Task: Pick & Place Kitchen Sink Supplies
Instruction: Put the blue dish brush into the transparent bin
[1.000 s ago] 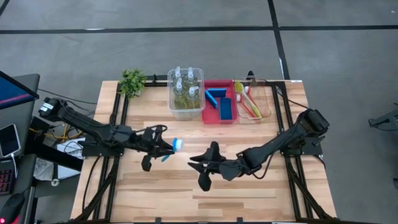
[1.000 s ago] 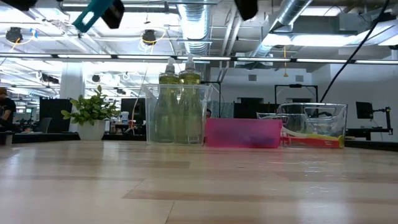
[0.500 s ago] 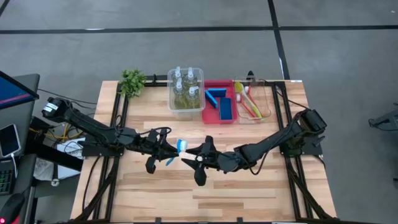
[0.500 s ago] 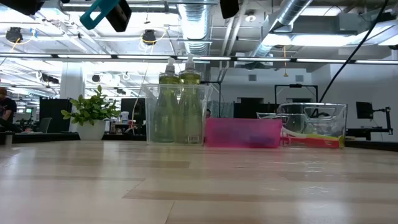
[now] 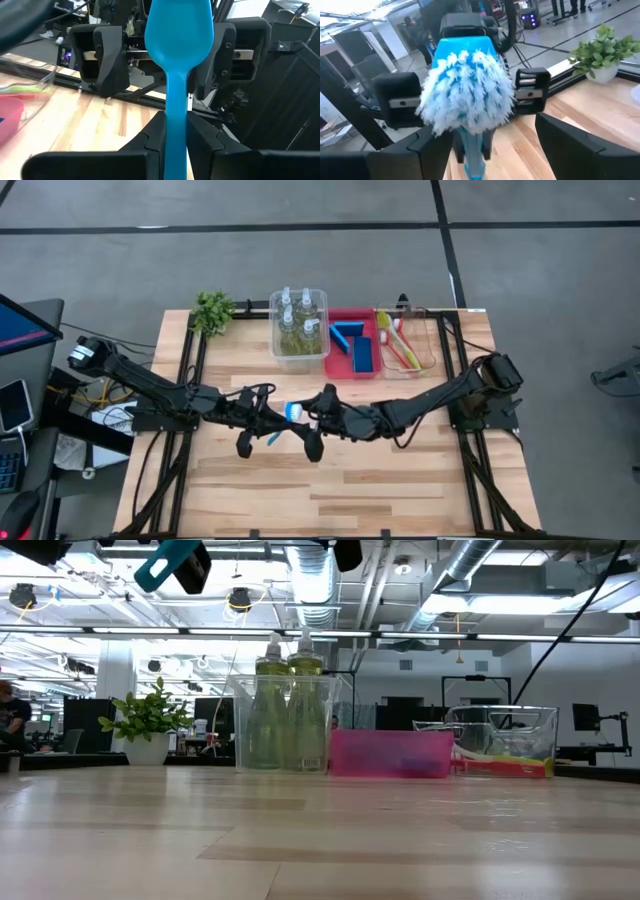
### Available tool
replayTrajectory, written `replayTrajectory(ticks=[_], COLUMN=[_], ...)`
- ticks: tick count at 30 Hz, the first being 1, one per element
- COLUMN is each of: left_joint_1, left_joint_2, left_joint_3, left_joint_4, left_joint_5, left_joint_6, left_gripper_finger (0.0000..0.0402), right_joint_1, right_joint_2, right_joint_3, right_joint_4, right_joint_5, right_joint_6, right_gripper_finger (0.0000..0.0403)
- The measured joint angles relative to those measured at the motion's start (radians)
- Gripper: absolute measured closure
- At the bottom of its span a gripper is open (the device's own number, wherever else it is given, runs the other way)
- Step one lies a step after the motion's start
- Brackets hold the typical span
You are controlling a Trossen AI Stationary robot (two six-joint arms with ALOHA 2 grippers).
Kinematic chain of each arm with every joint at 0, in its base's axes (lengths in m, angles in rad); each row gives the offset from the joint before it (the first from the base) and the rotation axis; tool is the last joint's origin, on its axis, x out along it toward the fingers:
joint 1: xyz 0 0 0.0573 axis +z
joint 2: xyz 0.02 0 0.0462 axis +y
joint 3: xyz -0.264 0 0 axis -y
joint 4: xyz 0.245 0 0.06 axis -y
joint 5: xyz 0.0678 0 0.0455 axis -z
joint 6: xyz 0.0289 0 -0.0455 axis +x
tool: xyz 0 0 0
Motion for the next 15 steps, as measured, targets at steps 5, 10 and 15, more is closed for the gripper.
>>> replayTrajectory(ticks=[5,10,15], left_joint_1=[0.000,0.000,0.001], left_joint_2=[0.018,0.029,0.027], left_joint_3=[0.000,0.000,0.002], left_joint_4=[0.009,0.008,0.022], left_joint_5=[-0.023,-0.035,-0.056], left_joint_6=[0.000,-0.003,-0.002], left_gripper_finger=[0.0352,0.0343,0.0336], right_joint_1=[-0.015,-0.016,-0.015], right_joint_2=[0.000,0.000,0.000], right_joint_3=[0.012,0.012,0.012], right_joint_4=[0.001,0.000,-0.006], right_joint_5=[-0.007,-0.007,-0.008], right_joint_6=[0.000,0.000,0.000], right_gripper_finger=[0.0134,0.0182,0.0317])
